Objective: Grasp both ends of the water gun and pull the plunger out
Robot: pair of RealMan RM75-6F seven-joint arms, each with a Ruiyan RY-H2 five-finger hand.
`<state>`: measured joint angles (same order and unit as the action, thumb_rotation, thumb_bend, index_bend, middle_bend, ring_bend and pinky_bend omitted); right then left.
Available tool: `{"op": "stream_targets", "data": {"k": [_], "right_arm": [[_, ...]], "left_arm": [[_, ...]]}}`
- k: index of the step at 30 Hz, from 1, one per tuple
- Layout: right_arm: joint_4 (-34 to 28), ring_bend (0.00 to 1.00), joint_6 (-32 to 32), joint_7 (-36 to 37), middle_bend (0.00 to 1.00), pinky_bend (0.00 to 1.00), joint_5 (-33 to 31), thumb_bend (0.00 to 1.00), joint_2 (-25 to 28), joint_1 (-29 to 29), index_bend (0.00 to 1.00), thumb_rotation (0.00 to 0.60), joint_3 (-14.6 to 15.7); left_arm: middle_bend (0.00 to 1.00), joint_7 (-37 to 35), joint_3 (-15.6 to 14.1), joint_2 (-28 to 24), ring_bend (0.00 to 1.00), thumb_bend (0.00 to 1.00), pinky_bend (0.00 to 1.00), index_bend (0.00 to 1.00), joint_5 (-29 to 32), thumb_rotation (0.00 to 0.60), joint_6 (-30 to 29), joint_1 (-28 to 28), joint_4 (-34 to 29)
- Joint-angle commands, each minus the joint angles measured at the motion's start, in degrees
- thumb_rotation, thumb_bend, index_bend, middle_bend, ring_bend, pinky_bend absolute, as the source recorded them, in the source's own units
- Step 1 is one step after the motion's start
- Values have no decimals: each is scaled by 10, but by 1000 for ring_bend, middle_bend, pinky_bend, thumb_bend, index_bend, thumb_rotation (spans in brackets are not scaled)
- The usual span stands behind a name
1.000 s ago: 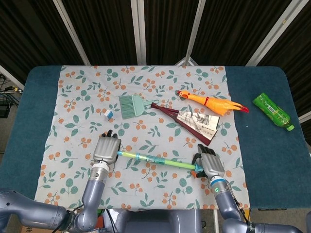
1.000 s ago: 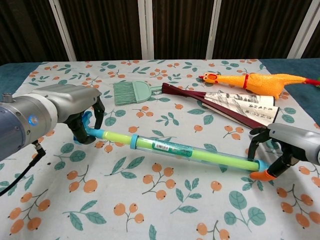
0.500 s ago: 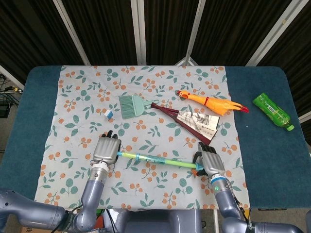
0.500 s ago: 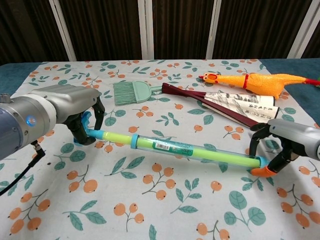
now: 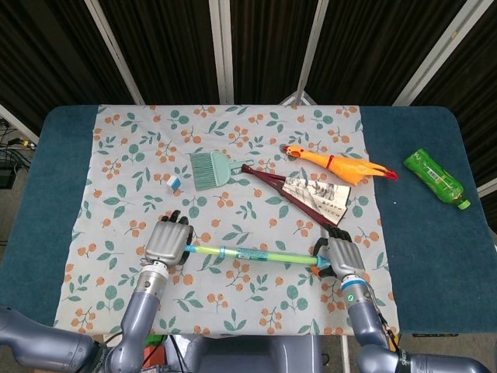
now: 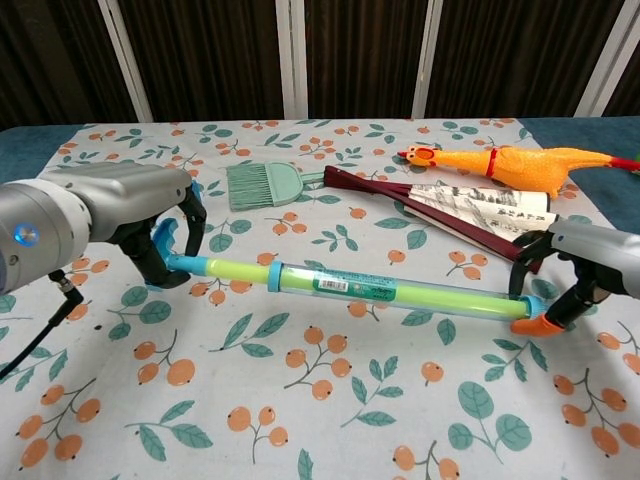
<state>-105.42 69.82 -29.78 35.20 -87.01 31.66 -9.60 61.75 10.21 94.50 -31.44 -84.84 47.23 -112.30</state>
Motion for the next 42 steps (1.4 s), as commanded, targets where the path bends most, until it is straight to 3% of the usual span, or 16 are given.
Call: {"op": "stream_targets", "data": {"k": [1, 42], "right_arm": [[2, 0, 0, 3, 74, 0, -4, 313, 4, -2, 624, 600, -1], [34, 0, -6, 8, 77, 0, -29, 313, 75, -3, 632, 600, -21]], "left_arm": [[262, -2, -5, -10, 118, 509, 260, 683, -3, 600, -1, -4, -5], [263, -96, -58, -112, 118, 509, 260, 696, -49, 600, 59, -59, -5]]}}
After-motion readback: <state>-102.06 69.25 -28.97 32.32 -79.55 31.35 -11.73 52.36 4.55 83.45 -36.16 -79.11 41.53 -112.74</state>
